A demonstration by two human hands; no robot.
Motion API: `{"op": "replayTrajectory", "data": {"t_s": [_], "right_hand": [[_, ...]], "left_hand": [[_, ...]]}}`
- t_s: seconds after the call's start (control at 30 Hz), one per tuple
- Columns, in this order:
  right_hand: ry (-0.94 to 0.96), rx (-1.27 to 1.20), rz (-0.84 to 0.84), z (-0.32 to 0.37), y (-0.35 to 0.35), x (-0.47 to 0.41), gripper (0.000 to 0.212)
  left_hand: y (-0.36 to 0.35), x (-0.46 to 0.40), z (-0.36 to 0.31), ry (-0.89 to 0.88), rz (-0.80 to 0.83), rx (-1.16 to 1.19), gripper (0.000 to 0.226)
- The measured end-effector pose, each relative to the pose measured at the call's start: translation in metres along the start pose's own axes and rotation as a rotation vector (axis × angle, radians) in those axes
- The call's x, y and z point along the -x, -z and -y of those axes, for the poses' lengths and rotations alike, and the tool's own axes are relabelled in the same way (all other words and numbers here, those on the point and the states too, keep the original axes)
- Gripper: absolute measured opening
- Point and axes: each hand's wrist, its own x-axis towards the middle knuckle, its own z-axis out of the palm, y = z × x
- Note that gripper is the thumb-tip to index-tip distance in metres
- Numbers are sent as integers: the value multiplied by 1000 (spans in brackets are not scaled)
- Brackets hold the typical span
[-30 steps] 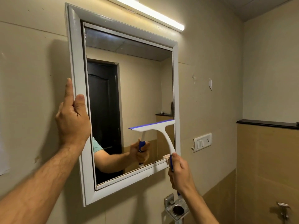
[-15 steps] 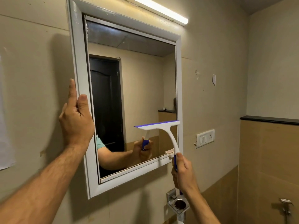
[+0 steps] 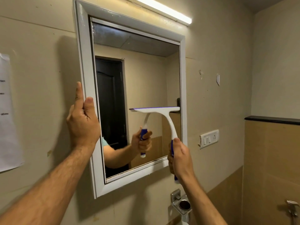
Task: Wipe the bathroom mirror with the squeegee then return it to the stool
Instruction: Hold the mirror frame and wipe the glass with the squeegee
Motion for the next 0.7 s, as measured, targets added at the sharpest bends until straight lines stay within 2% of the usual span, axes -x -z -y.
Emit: {"op": "replayTrajectory", "data": {"t_s": [0.3, 0.43, 0.57, 0.7], "right_hand": [[-137, -81, 46, -43, -7, 48, 51], [-90, -79, 39, -14, -14, 39, 45], [2, -72, 125, 20, -35, 26, 37], [-76, -225, 210, 3, -48, 55, 45]], "left_hand": [[-2, 0, 5, -31, -13, -1, 46], [-2, 0, 6, -25, -13, -2, 46], [-2, 1, 6, -16, 10, -14, 46], [-2, 1, 7, -30, 14, -7, 46]]}}
